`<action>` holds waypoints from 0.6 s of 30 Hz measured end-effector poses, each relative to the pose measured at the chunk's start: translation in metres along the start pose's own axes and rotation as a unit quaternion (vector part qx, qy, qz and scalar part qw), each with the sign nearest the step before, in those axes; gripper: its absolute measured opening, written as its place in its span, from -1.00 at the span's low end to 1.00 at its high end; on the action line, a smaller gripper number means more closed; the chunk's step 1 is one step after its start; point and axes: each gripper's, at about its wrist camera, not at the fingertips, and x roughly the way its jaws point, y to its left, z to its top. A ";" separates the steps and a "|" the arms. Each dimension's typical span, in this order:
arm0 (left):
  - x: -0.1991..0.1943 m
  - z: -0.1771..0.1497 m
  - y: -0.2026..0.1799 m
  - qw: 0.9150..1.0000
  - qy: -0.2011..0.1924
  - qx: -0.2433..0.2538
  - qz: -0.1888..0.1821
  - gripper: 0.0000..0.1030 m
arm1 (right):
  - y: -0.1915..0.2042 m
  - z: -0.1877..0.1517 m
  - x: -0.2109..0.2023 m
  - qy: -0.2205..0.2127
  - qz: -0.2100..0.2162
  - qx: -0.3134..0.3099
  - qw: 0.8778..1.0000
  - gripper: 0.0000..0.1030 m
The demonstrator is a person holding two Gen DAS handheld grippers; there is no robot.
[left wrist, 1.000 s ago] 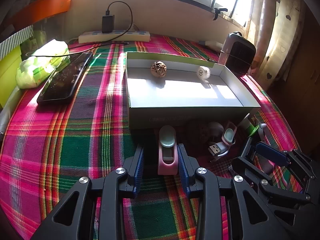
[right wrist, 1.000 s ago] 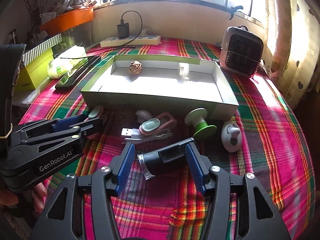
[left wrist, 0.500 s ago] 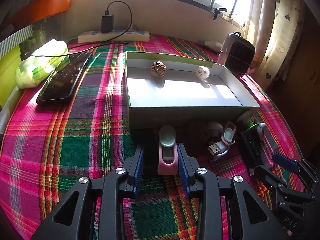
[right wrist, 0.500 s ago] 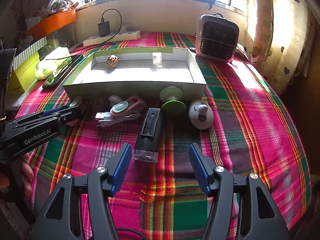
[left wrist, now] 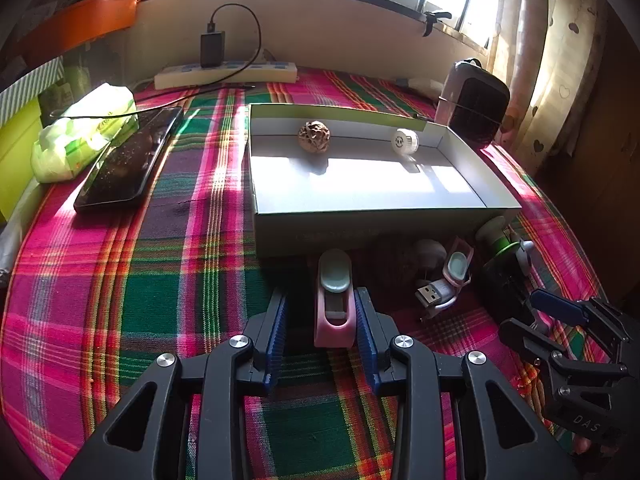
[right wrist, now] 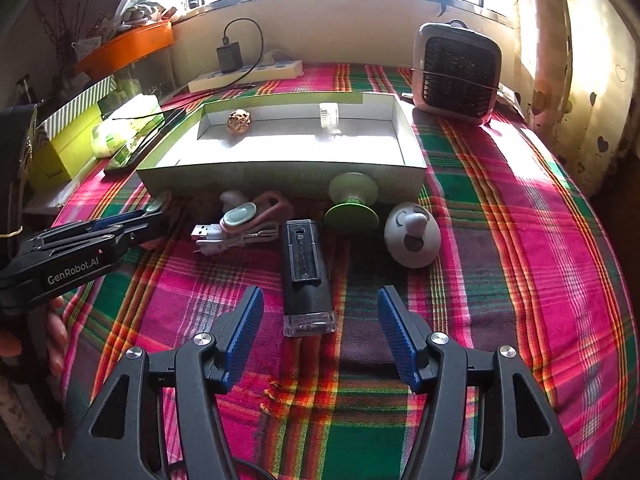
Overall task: Organize objects
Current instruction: 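Grasp the pink-and-white clip with the left tool while the right tool grasps the black device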
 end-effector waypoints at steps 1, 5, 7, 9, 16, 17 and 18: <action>0.000 0.000 0.000 1.000 0.000 0.001 0.000 -0.40 | 0.000 0.001 0.002 0.002 0.001 -0.001 1.000 0.17; 0.000 0.000 0.000 1.000 0.001 0.005 0.003 -0.40 | 0.000 0.004 0.011 0.012 0.008 -0.007 1.000 0.17; 0.001 0.000 -0.001 1.000 0.002 0.011 0.006 -0.40 | 0.001 0.005 0.013 0.011 0.003 -0.012 1.000 0.17; 0.001 0.001 -0.002 1.000 0.003 0.015 0.008 -0.40 | 0.001 0.006 0.014 0.010 0.003 -0.014 1.000 0.17; 0.004 0.003 -0.006 0.999 0.005 0.028 0.020 -0.40 | 0.000 0.008 0.017 0.009 0.001 -0.013 1.000 0.11; 0.004 0.003 -0.006 0.999 0.005 0.029 0.023 -0.40 | -0.001 0.008 0.017 0.008 0.000 -0.012 1.000 0.09; 0.005 0.003 -0.007 0.999 0.005 0.031 0.025 -0.40 | -0.002 0.008 0.017 0.008 -0.001 -0.011 1.000 0.05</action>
